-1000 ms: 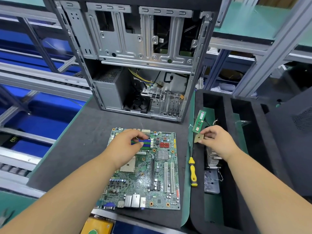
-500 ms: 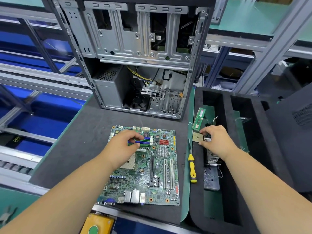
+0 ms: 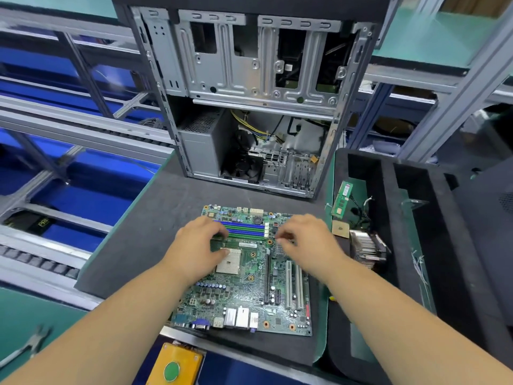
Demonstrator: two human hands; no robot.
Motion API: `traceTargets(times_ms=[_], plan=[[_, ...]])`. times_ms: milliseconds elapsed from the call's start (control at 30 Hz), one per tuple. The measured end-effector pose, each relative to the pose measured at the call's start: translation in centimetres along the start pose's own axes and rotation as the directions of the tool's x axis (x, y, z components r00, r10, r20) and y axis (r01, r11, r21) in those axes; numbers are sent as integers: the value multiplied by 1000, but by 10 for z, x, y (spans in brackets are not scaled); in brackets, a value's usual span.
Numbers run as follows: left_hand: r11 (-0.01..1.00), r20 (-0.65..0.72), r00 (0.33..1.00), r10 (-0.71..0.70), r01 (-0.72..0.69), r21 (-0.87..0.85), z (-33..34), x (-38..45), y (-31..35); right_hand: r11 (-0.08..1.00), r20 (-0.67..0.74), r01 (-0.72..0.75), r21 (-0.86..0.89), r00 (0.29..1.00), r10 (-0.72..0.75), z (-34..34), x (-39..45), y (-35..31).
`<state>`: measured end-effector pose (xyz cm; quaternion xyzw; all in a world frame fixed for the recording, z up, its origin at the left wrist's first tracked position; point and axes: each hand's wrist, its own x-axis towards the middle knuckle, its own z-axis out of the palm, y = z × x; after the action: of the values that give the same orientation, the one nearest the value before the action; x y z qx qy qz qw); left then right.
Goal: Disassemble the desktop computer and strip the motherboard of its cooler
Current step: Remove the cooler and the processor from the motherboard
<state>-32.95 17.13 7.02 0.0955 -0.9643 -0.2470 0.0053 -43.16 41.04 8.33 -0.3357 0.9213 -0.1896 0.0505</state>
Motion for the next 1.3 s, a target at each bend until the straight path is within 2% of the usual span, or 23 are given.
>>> traceTargets(times_ms=[67, 167, 300, 367, 500, 667, 867, 1000, 1067, 1133, 1167, 1200, 1267, 1300], plan=[[999, 1, 999, 48, -48, -20, 0, -1, -3, 997, 30, 54, 50, 998, -56, 12, 1, -20], [991, 61, 989, 134, -134, -5, 0, -2, -5, 981, 57, 33, 193, 997, -45, 24, 5, -43], [961, 207, 957, 204, -236, 145, 4, -2, -11, 955, 94, -33, 296, 996, 5, 35, 6, -54], [949, 216, 951, 222, -262, 178, 5, -1, -14, 962, 123, -48, 269, 992, 15, 38, 4, -56], [939, 219, 942, 254, -295, 177, 7, 2, -15, 996, 214, -31, 88, 977, 11, 46, -2, -64], [921, 230, 927, 295, -340, 189, 10, 3, -15, 988, 148, -107, 111, 985, 90, 49, -2, -66], [925, 230, 926, 298, -340, 171, 10, 7, -15, 988, 207, -152, 22, 968, 144, 50, 5, -69], [926, 225, 929, 293, -334, 173, 10, 8, -15, 993, 256, -120, -2, 960, 117, 44, 7, -72], [930, 226, 930, 290, -330, 164, 8, 6, -14, 996, 191, -82, -22, 978, 85, 39, 3, -70], [959, 184, 949, 256, -273, 74, 3, 2, -15, 976, 9, -200, 90, 980, 200, 30, -5, -61], [979, 139, 969, 205, -206, -7, -1, 0, -16, 933, -51, -313, 180, 944, 326, 22, -8, -56], [989, 86, 989, 122, -114, -96, -6, -1, -16, 864, -48, -436, 251, 886, 461, 15, -12, -52], [965, 26, 992, -124, 127, -230, -17, 1, -17, 711, 129, -661, 240, 747, 652, 3, -13, -44], [934, 55, 966, -252, 257, -249, -21, 4, -18, 661, 231, -726, 192, 688, 688, -1, -12, -42]])
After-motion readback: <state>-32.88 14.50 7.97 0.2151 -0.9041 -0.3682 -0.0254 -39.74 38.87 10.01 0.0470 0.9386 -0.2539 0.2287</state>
